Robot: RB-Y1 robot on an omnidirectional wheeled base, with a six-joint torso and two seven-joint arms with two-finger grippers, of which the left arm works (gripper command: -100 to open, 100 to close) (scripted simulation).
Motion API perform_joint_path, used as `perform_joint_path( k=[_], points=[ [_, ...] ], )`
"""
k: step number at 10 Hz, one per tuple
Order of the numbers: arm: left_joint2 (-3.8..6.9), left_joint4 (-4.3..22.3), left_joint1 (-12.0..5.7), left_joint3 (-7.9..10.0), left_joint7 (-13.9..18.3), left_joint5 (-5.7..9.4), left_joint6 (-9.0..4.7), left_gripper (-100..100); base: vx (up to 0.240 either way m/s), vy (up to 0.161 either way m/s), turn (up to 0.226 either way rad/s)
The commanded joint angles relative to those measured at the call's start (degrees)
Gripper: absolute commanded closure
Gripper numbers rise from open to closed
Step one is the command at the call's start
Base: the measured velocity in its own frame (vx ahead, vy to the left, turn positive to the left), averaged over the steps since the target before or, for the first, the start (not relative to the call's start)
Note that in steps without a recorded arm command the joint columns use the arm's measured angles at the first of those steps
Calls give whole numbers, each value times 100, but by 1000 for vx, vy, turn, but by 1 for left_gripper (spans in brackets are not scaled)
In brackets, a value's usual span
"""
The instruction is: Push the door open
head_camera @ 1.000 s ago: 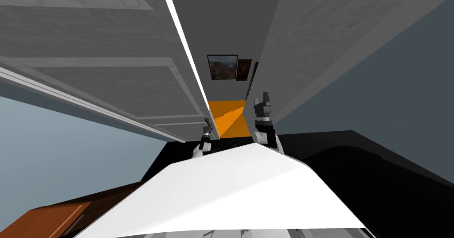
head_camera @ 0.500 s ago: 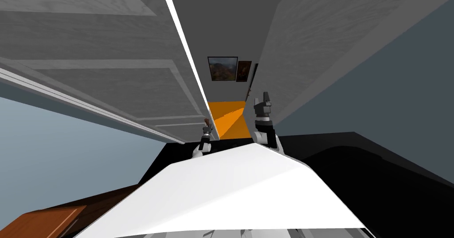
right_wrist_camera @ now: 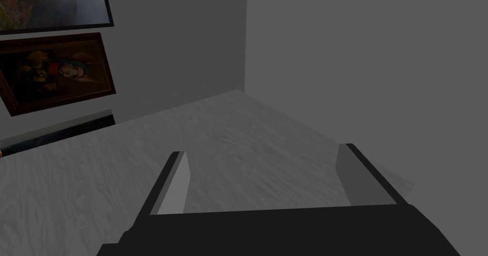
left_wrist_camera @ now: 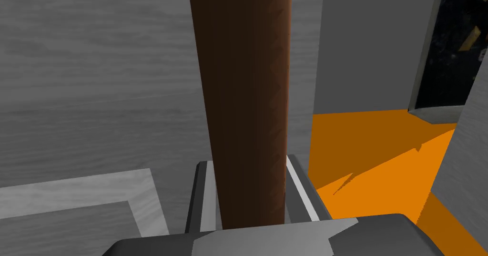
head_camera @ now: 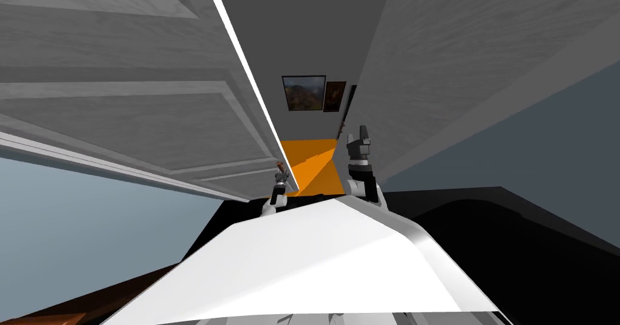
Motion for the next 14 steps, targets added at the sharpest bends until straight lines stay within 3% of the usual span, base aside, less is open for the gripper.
perform_joint_path(
  k=[1,14],
  points=[
    [95,-90,14,163,-60,80,-9,100,198,-90,55],
    [91,9,-24,928,-414,492,-53,100,145,-69,50]
  ],
)
